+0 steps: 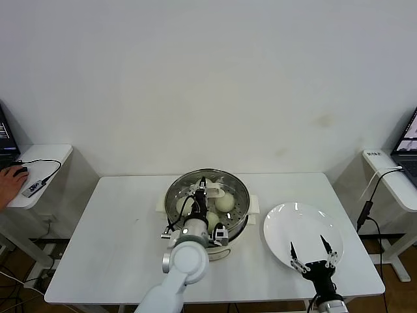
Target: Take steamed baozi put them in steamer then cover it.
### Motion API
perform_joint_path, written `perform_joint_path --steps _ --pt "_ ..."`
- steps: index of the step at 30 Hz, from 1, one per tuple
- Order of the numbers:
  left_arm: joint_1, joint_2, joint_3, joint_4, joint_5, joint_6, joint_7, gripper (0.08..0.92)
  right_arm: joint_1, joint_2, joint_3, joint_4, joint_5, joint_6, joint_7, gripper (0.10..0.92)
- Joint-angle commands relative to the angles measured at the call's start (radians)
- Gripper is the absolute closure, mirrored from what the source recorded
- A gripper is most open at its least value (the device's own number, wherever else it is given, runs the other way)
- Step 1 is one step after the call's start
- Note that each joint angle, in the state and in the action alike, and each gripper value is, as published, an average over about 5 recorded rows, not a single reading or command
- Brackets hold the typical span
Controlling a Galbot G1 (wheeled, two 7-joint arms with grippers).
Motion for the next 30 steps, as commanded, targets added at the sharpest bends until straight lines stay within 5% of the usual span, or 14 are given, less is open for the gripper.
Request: perform_joint_path --steps 1,14,30 --pt "-0.001 -0.016 -0.004 0.022 0.003 -0.001 -0.013 0.862 -0.001 0.000 -0.002 0.001 -0.003 0.002 0.000 0.203" --pt "0.028 -0.023 -0.004 -0.011 -0.005 -0.008 -0.047 0.829 -0.003 -0.010 -0.005 0.003 0.000 0.002 -0.001 0.203" --pt "0.277 0.172 -0.016 -0.454 -0.227 -0.009 -0.077 0.371 -0.008 -0.019 -0.014 -0.002 -0.005 -0.001 -0.003 0.203"
